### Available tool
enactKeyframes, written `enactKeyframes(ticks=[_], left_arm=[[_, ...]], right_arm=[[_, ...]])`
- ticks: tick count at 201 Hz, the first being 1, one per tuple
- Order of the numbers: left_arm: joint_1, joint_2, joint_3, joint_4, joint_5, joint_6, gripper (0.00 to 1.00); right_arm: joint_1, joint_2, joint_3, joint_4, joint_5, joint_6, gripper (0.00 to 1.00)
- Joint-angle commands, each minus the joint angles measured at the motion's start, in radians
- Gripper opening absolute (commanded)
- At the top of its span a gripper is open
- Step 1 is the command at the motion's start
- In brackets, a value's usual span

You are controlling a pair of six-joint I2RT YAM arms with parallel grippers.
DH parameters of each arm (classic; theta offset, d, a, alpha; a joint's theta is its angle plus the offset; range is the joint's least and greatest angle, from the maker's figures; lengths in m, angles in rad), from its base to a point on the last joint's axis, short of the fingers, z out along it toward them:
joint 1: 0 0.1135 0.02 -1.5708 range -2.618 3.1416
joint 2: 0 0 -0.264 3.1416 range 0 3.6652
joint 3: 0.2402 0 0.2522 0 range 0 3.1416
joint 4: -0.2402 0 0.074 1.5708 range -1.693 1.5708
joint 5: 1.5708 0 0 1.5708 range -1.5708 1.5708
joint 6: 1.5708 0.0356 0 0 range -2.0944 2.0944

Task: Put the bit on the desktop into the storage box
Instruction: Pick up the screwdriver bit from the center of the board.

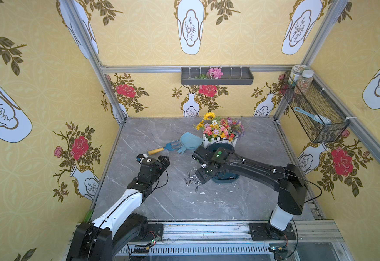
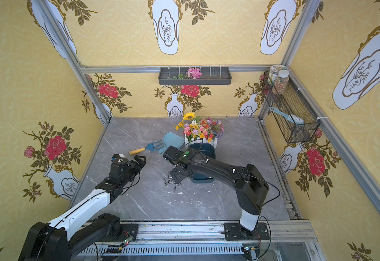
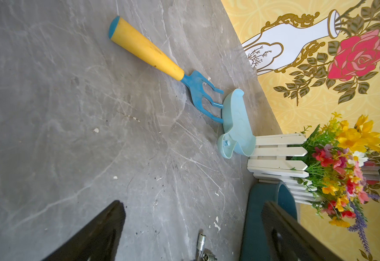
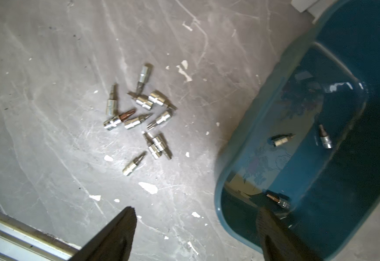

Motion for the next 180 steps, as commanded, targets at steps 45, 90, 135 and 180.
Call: enactKeyframes(ticks=[45,90,135,180], left_arm=[[0.002,-0.018,-0.014,-0.002,-0.029,0.019,1.0],[0.003,-0.041,-0.027,-0.005,-0.043,0.019,1.0],[0.006,-0.042,-0.025,-0.008,-0.048,0.024,1.0],[0.007,-0.037,-0.022,-0.009,-0.043,0.022,1.0]], right_arm=[[0.132,0.124,0.04,0.026,-0.041,0.064,0.89],[0.136,0.165,0.003,0.09,-0.082,0.096,0.89],[0.137,0.199,-0.024,0.118,-0.107,0.131,0.76],[0.137,0.228,-0.036,0.147,-0.124,0.146,0.64]])
